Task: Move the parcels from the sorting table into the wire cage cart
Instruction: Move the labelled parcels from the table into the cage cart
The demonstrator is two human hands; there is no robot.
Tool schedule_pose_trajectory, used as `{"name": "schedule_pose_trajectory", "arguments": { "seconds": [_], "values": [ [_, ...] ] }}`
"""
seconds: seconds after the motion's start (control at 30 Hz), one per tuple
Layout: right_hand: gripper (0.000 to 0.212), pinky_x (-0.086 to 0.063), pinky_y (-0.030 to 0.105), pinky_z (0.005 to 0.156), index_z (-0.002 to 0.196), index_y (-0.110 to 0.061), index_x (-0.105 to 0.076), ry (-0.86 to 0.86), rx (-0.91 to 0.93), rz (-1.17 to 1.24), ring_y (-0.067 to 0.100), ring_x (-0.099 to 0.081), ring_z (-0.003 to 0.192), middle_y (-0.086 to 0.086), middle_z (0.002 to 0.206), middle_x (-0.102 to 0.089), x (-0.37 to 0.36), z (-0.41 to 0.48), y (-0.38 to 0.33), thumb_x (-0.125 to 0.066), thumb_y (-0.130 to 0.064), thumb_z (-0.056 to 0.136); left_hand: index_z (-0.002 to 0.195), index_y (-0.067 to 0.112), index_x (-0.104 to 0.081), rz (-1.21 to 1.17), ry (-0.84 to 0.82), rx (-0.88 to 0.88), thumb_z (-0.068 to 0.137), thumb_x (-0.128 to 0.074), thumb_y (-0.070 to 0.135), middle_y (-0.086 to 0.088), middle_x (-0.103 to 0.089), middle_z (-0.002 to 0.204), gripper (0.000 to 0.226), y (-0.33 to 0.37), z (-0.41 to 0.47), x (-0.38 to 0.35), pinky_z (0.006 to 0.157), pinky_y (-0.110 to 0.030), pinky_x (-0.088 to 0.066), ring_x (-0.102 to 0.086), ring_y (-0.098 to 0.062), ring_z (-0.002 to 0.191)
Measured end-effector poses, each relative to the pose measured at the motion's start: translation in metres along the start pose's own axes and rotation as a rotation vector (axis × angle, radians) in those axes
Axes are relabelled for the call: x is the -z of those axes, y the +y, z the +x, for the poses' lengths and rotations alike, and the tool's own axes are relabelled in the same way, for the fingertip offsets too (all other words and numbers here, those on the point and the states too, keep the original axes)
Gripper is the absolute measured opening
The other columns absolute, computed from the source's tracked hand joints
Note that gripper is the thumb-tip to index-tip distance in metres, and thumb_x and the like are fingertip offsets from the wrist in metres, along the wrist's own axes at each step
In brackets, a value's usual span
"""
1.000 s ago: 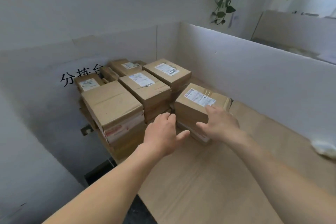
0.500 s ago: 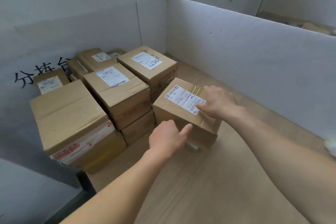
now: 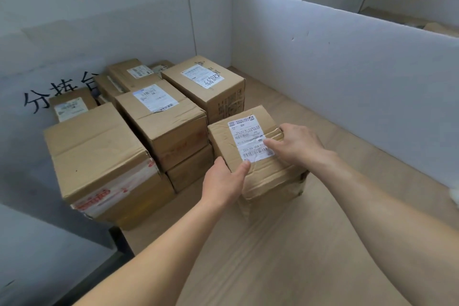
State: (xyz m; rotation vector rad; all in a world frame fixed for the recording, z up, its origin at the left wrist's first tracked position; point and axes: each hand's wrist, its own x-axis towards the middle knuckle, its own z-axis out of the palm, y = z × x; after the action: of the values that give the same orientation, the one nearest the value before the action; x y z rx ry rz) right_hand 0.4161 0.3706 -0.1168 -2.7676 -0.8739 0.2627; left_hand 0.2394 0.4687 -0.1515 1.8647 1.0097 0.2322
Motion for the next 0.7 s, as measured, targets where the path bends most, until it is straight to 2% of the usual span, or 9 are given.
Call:
{"name": "schedule_pose_trajectory", "arguments": {
  "seconds": [0.1,0.23,0.4,0.57,0.7],
  "values": [
    [0.053,-0.046,0.037,0.078,0.112,-0.024,-0.063,0.016,-0.032,0.044,0.03,-0.064,0.105,0.005,0.114,-0.07,-0.009,-0.025,-0.009,-0.06,-0.066,0.081,0.118,0.028,-0.069,-0.044,0.009,-0.023,0.088,-0.069,0.046,0.014,-0.072,0.113,0.036,-0.008,-0.014,0.008,0.095,-0.037,-0.052,-0.066,-0.015,0.108],
    [0.054,-0.048,0.037,0.079,0.113,-0.021,-0.062,0.064,-0.038,0.07,0.029,-0.063,0.105,0.004,0.113,-0.069,-0.018,-0.065,-0.027,-0.063,-0.063,0.079,0.118,0.025,-0.064,-0.05,0.045,-0.017,0.084,-0.073,0.046,0.013,-0.07,0.112,0.041,-0.026,-0.039,0.028,0.093,-0.038,-0.053,-0.065,-0.014,0.106],
    [0.055,-0.051,0.038,0.088,0.118,-0.022,-0.062,0.068,-0.015,0.097,0.028,-0.063,0.109,0.002,0.117,-0.068,-0.034,-0.126,-0.056,-0.063,-0.06,0.078,0.119,0.02,-0.059,-0.024,0.042,-0.016,0.082,-0.076,0.044,0.007,-0.068,0.116,0.047,-0.064,-0.081,0.059,0.094,-0.041,-0.052,-0.064,-0.018,0.108],
    [0.056,-0.051,0.038,0.086,0.114,-0.02,-0.061,-0.004,-0.048,0.083,0.028,-0.063,0.109,0.003,0.116,-0.068,-0.075,-0.192,-0.077,-0.066,-0.062,0.077,0.121,0.024,-0.054,0.043,-0.034,-0.01,0.083,-0.077,0.041,0.006,-0.065,0.121,0.048,-0.12,-0.136,0.085,0.096,-0.042,-0.053,-0.061,-0.019,0.112],
    [0.055,-0.052,0.038,0.089,0.115,-0.022,-0.062,-0.092,-0.062,0.081,0.026,-0.063,0.109,0.001,0.116,-0.069,-0.113,-0.242,-0.092,-0.067,-0.061,0.077,0.12,0.021,-0.054,0.082,-0.05,0.032,0.08,-0.078,0.037,0.004,-0.066,0.119,0.049,-0.168,-0.178,0.102,0.091,-0.037,-0.053,-0.062,-0.019,0.108]
  ]
}}
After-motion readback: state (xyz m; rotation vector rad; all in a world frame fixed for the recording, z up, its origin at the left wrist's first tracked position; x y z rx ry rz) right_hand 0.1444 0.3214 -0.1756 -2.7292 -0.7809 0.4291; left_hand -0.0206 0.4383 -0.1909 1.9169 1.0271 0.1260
